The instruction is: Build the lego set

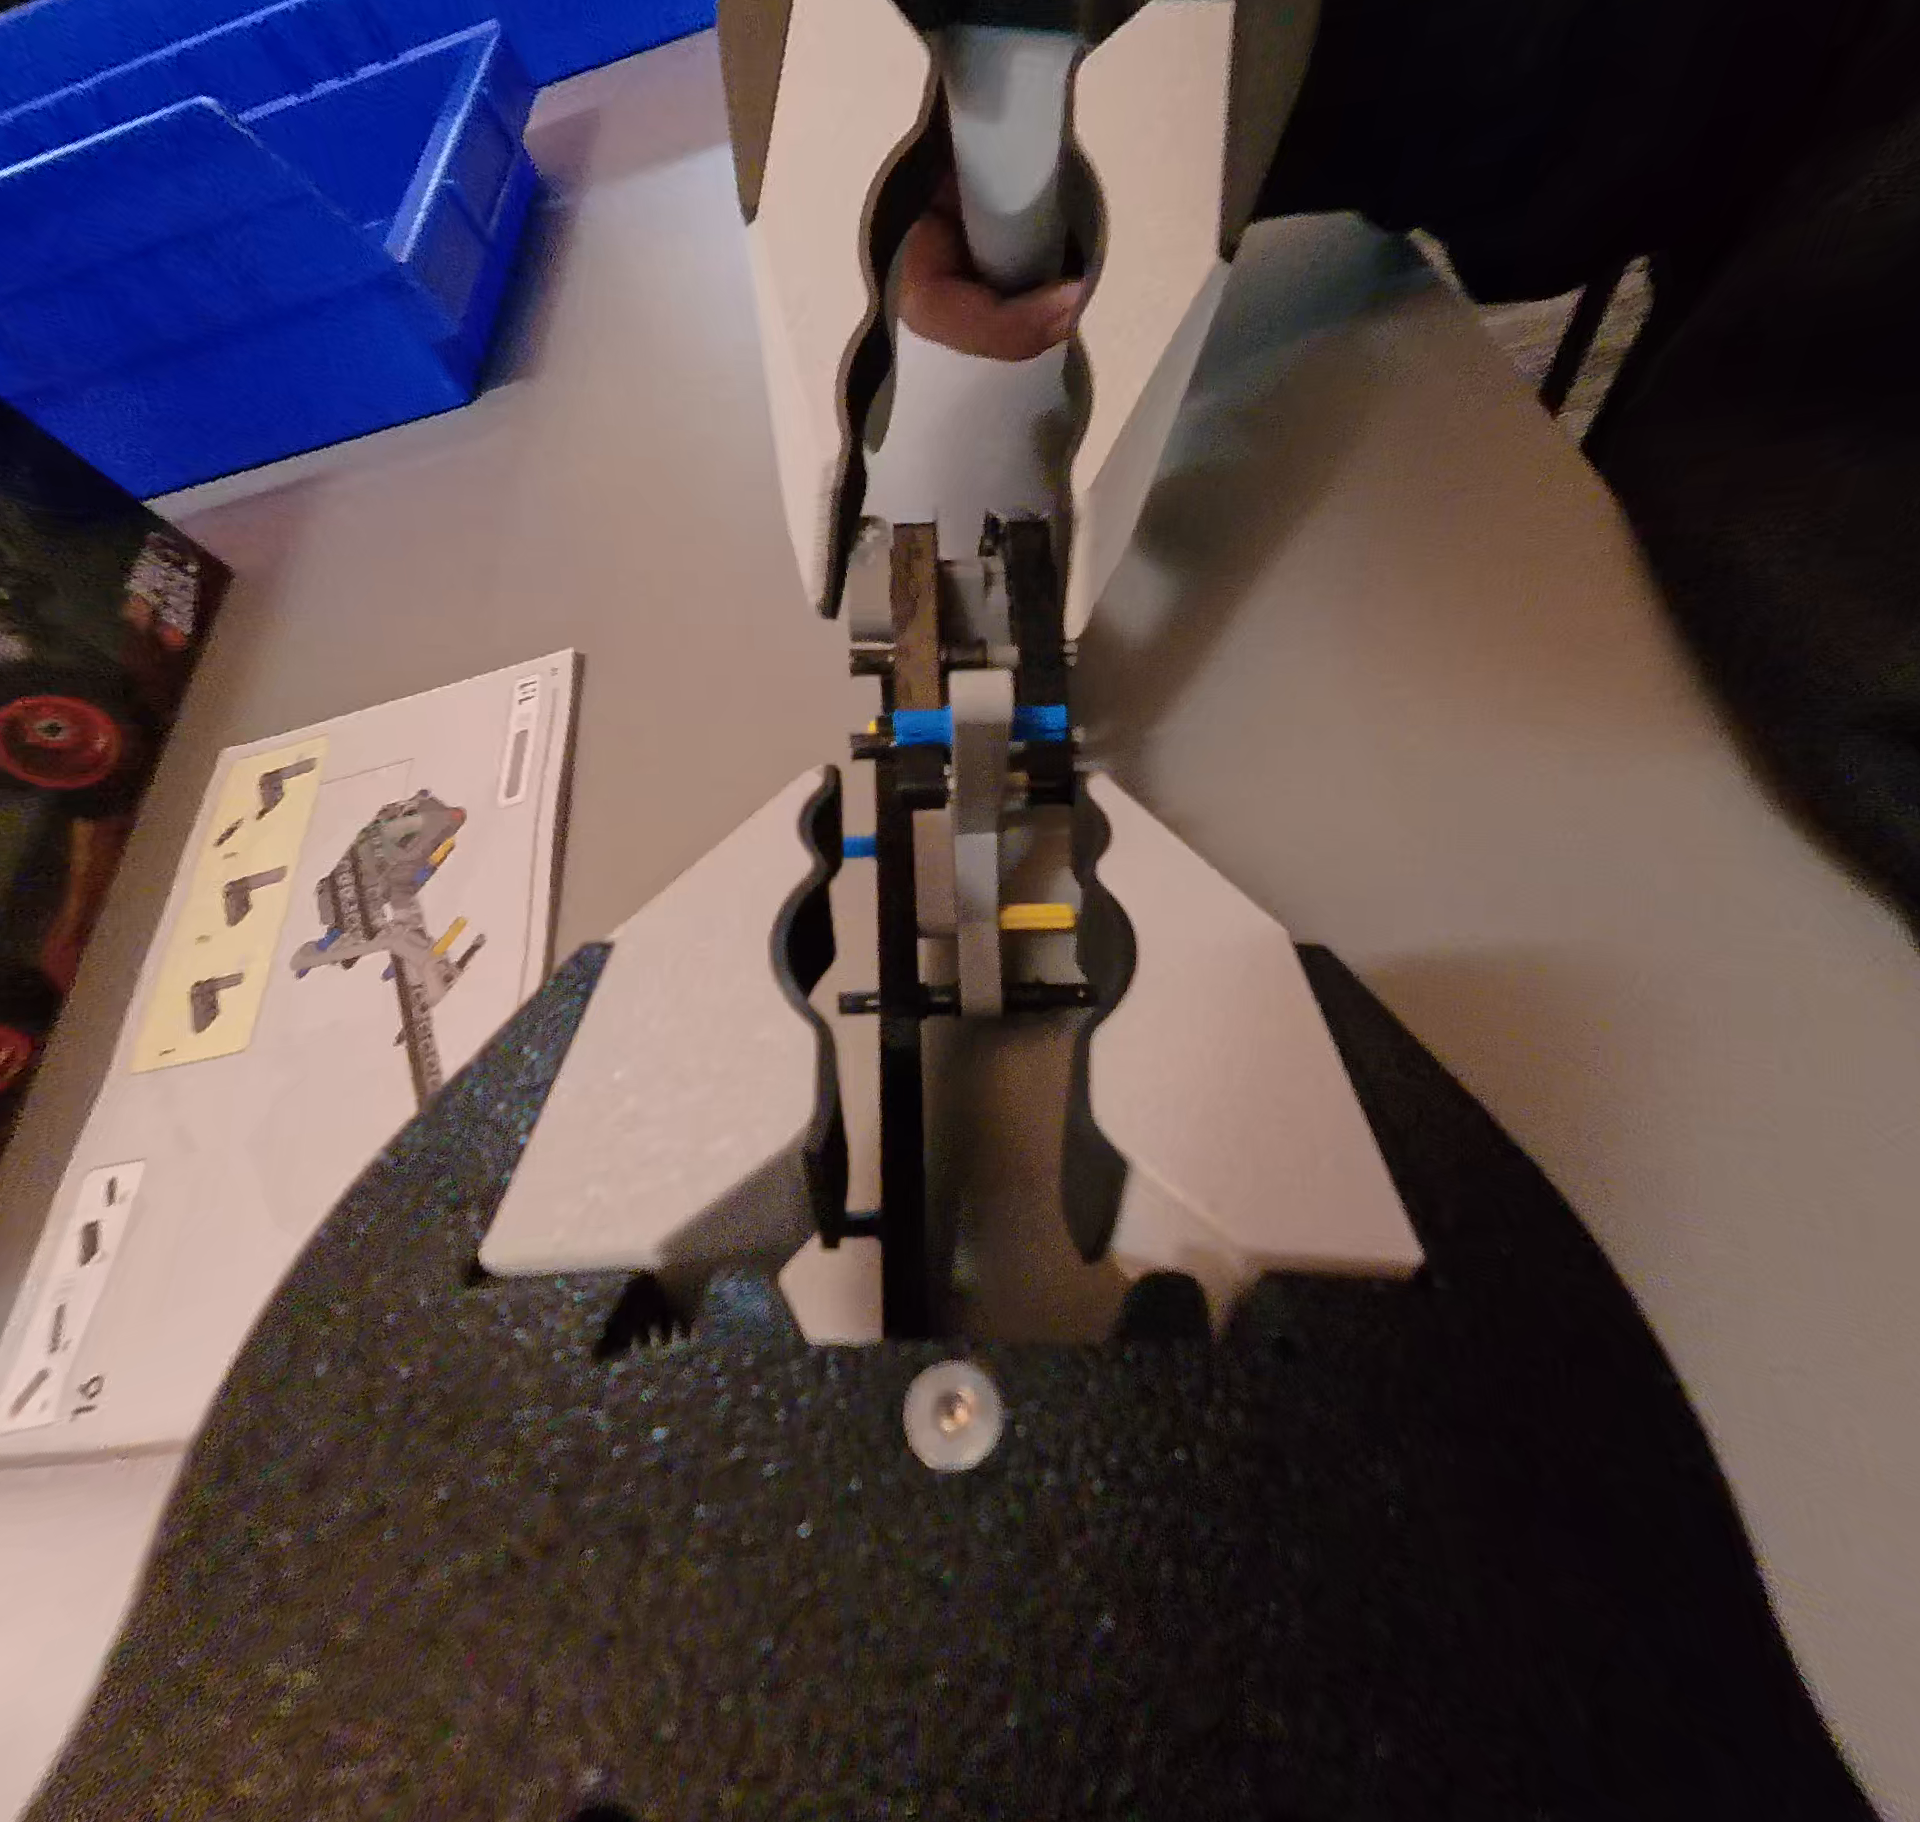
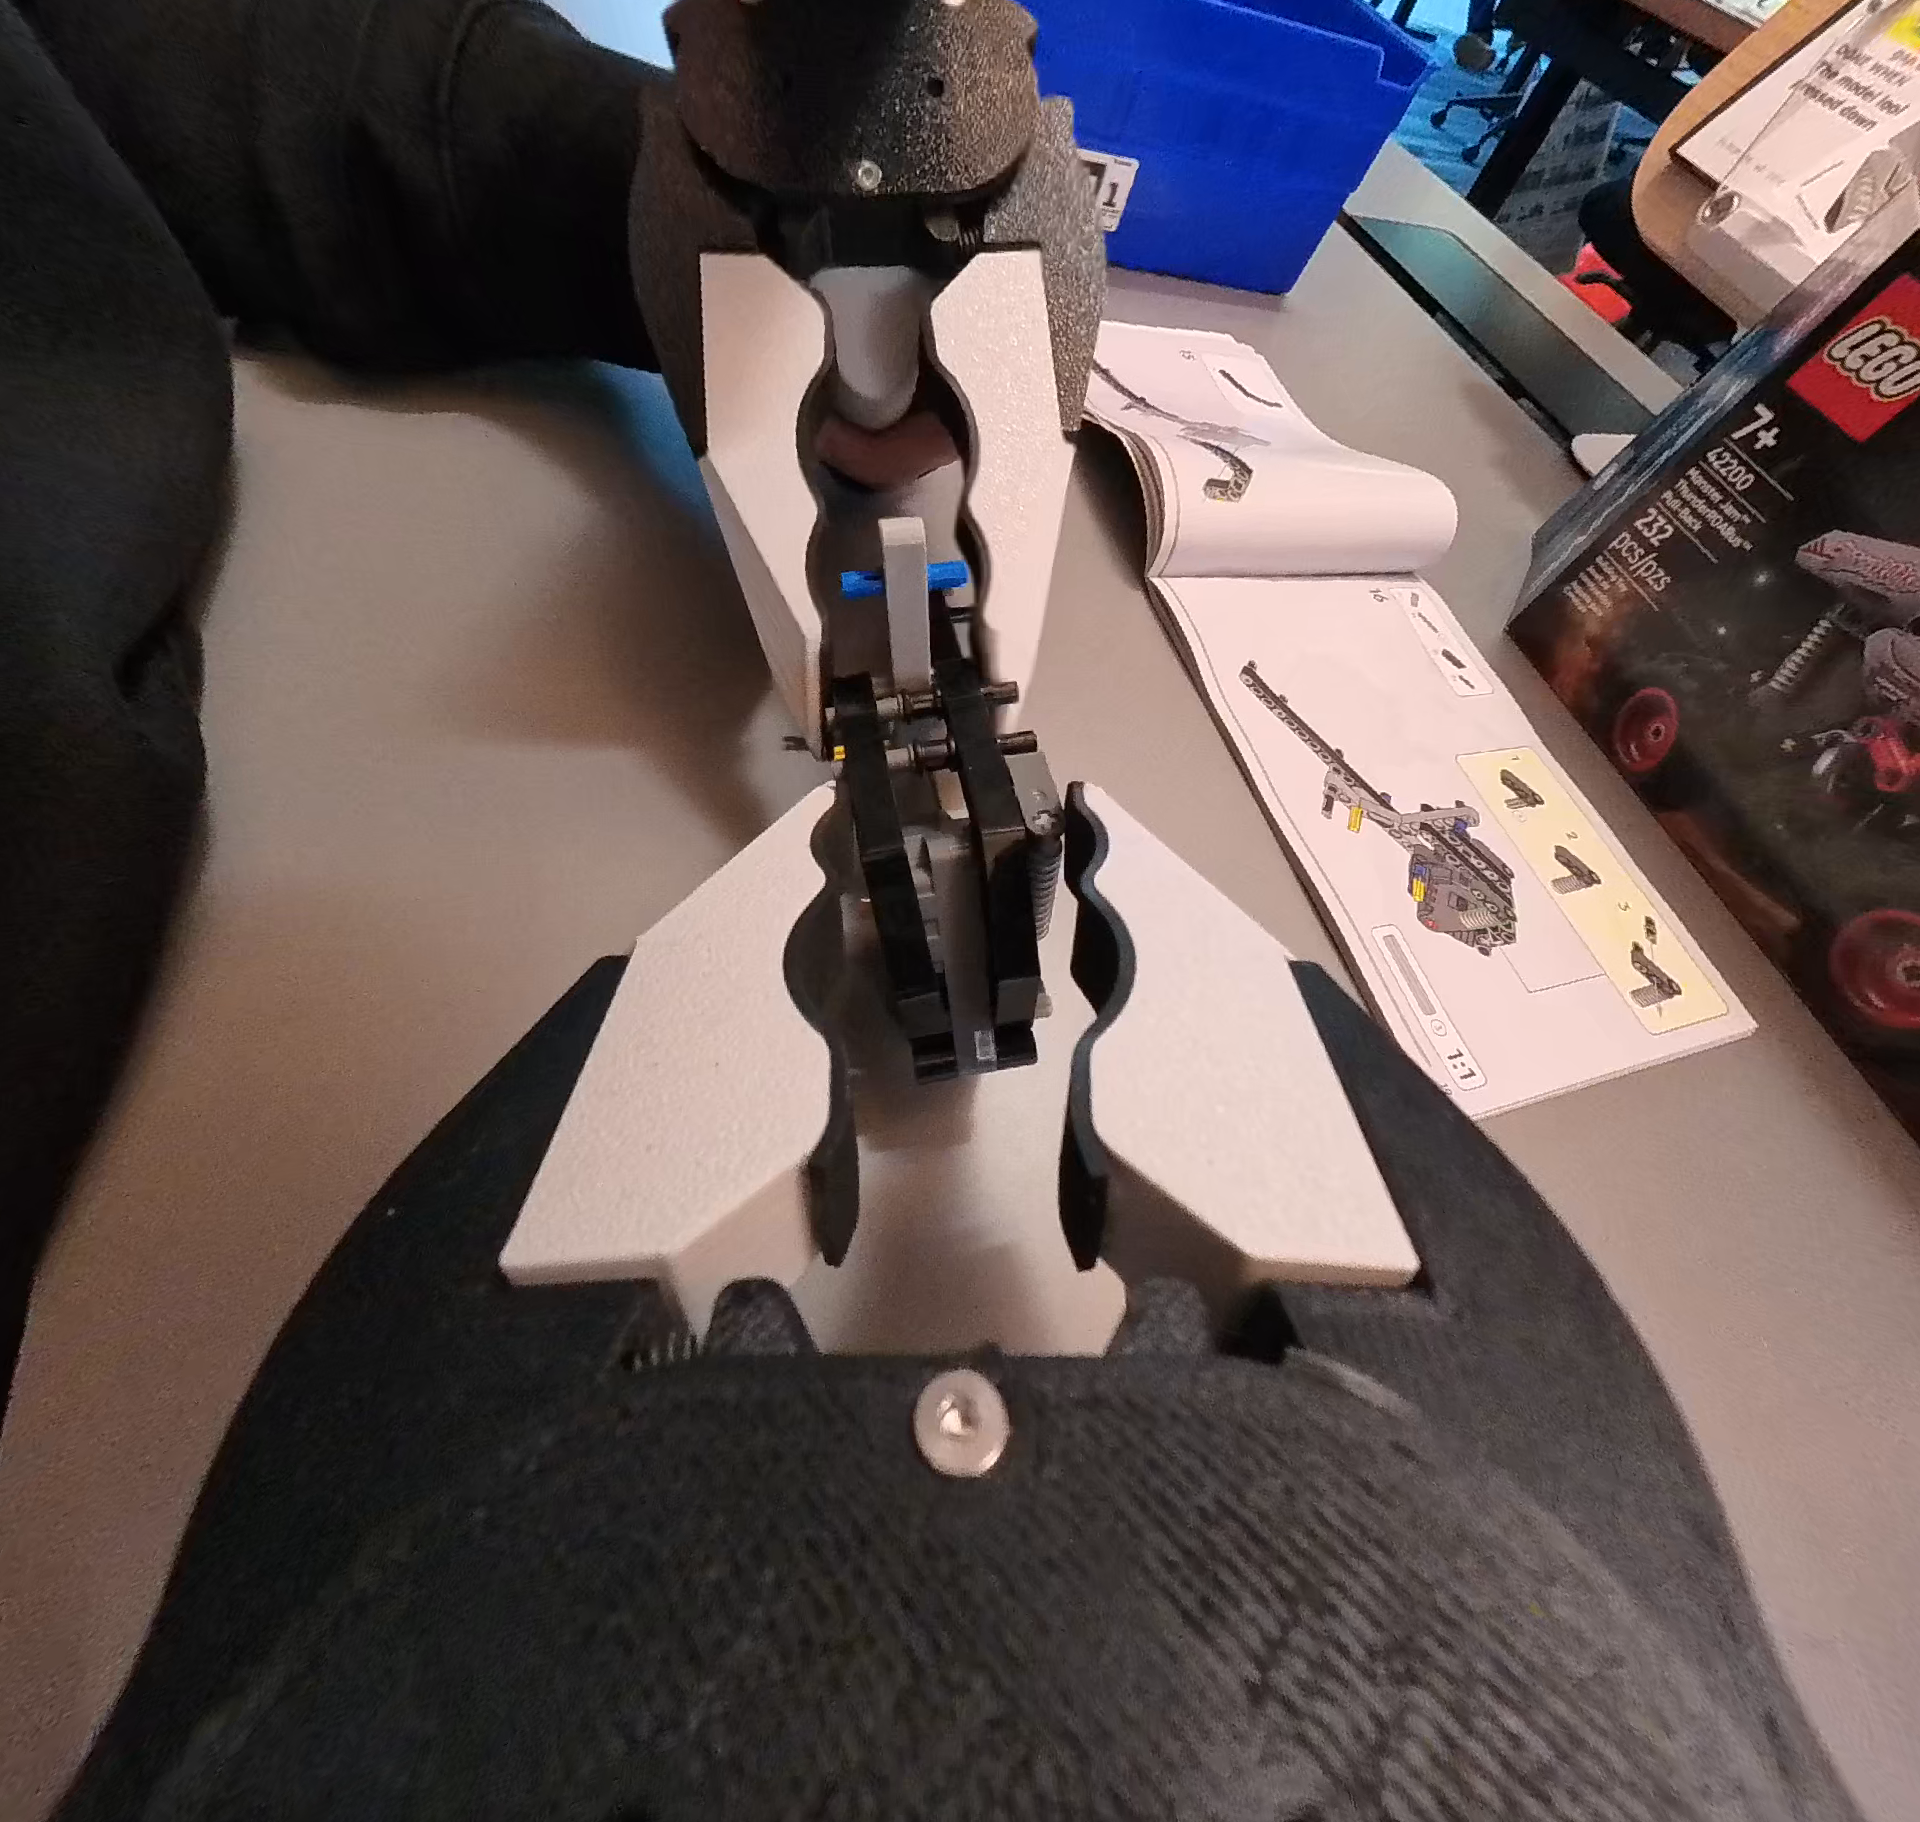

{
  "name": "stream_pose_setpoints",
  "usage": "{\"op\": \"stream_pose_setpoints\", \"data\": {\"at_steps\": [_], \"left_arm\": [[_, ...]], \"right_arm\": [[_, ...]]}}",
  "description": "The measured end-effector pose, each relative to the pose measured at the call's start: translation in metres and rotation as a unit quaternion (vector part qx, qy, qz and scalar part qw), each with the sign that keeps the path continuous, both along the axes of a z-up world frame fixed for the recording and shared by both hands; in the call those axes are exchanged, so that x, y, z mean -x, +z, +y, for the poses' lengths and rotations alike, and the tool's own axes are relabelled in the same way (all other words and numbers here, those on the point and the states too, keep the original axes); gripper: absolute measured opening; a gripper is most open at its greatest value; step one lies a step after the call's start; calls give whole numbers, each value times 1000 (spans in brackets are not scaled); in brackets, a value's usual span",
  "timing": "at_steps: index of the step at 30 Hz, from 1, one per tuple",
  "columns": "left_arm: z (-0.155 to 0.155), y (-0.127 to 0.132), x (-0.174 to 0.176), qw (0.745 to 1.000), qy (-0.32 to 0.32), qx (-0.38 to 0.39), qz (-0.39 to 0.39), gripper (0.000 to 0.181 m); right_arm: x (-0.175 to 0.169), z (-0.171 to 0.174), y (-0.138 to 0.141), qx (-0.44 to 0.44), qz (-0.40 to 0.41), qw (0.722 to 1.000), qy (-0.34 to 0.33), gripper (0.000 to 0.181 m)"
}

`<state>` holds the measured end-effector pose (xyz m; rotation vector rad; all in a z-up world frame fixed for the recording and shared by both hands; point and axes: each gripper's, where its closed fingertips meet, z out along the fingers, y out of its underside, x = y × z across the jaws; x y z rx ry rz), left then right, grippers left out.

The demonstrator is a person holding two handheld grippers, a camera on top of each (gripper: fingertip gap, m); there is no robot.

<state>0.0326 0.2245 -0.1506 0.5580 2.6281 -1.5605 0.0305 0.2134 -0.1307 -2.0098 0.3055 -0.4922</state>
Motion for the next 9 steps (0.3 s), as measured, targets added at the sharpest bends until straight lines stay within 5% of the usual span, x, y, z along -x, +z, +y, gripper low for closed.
{"op": "stream_pose_setpoints", "data": {"at_steps": [4, 9], "left_arm": [[-1, -3, 0, 1000, 0, -9, -7, 48], [-3, -2, 5, 999, -16, -2, -35, 39]], "right_arm": [[3, 1, -1, 12, -4, 1000, 7, 39], [3, 2, 3, 26, -15, 999, 26, 43]]}}
